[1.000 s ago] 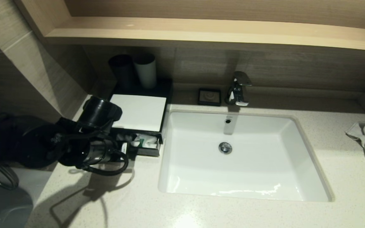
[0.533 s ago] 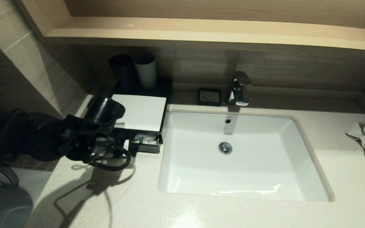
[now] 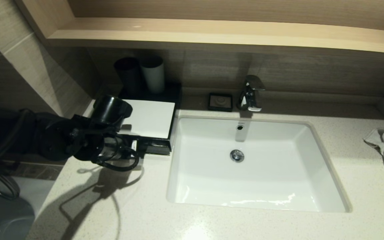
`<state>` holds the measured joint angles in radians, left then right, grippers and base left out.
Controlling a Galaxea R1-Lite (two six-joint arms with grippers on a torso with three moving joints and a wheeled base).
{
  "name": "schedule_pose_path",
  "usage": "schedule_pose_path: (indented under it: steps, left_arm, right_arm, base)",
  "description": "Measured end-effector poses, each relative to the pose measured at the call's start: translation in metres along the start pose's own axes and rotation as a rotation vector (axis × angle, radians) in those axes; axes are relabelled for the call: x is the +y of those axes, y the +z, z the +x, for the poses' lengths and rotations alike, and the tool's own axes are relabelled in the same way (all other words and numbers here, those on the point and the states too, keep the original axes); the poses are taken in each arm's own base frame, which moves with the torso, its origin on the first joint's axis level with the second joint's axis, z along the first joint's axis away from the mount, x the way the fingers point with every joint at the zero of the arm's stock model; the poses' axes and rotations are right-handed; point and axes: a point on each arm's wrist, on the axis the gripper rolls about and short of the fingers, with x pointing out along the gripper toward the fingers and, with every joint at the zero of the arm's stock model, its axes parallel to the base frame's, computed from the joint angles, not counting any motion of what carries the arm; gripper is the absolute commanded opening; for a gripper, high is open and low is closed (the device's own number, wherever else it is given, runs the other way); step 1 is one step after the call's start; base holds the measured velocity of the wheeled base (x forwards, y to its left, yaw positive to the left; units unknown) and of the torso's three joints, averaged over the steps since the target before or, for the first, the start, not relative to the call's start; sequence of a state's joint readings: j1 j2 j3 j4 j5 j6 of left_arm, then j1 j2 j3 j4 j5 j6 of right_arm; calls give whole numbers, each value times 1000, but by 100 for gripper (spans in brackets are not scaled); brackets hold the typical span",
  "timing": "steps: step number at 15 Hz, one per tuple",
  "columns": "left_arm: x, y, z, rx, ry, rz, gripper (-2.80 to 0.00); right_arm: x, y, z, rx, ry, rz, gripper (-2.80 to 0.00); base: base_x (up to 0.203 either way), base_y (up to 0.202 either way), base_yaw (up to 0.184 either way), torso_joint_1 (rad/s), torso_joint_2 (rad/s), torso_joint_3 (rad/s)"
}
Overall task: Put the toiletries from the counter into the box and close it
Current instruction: Close the drawer
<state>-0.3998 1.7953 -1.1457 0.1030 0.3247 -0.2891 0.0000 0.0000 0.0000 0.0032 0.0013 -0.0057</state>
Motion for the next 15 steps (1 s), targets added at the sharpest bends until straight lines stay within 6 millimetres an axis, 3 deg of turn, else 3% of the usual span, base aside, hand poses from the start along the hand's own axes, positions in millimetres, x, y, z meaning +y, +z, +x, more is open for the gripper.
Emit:
schedule_pose_path:
  steps: [15]
  left_arm:
    - [-2,13,2,-28,-2,8,-280]
  right_arm:
    - [0,0,0,0,0,0,-280]
  base:
    - [0,0,0,0,0,0]
